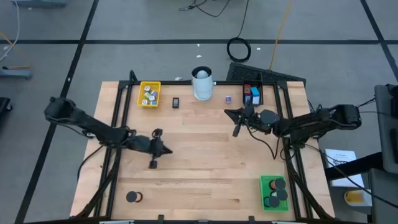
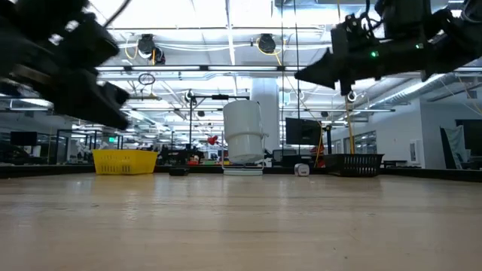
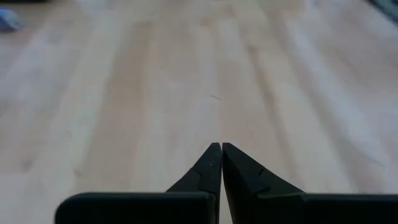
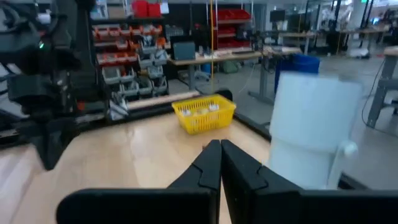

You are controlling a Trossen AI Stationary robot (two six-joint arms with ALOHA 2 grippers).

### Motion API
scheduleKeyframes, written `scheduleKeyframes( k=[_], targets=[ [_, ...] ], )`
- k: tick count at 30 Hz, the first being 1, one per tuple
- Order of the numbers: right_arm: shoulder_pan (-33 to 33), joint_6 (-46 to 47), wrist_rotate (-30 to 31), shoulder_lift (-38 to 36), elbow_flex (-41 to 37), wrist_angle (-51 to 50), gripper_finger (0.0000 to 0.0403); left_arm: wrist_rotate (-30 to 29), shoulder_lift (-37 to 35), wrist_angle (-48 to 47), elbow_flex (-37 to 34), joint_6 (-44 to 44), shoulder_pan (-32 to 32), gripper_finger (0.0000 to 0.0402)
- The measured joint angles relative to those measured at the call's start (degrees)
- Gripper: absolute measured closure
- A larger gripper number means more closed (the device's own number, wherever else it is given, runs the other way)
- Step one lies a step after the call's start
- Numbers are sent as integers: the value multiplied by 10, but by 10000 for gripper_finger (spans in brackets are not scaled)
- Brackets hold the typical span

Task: Pick & Place Office items
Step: Put the orange hourglass into the green bin

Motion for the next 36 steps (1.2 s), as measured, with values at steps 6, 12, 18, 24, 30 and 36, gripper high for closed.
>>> scheduleKeyframes(
  k=[6,12,18,24,30,36],
  targets=[
    [0,-6,0,0,32,-18,401,-81,-112,-298,71,-103,-102,381],
    [2,-1,1,0,33,-41,401,-111,-105,-566,206,-205,-194,380],
    [3,0,1,0,33,-44,401,-57,-39,-677,302,-353,-278,378],
    [3,1,1,0,33,-44,401,-7,47,-707,389,-464,-356,313],
    [3,10,1,0,33,-50,401,2,131,-761,479,-573,-440,205],
    [3,11,1,0,33,-53,401,0,202,-799,540,-678,-471,100]
  ],
)
